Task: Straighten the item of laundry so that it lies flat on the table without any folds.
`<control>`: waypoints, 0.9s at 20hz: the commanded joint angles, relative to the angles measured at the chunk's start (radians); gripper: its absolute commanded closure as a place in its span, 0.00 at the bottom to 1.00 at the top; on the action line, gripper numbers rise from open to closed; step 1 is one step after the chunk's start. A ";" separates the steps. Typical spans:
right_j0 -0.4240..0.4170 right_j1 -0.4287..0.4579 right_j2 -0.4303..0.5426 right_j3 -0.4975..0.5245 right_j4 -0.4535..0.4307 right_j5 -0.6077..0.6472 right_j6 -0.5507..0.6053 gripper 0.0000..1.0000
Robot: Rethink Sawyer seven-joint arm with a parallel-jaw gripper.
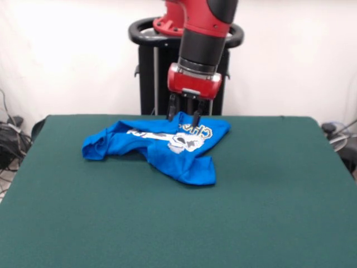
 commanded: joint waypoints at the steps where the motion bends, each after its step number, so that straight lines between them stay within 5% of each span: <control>1: -0.063 -0.073 0.178 0.021 0.014 0.022 0.296 0.00; 10: 0.064 -0.236 0.069 -0.035 0.151 0.238 0.315 0.00; 14: 0.129 -0.228 0.005 -0.118 0.174 0.306 0.294 0.00; 18: 0.159 -0.123 -0.004 -0.202 0.209 0.260 0.287 0.00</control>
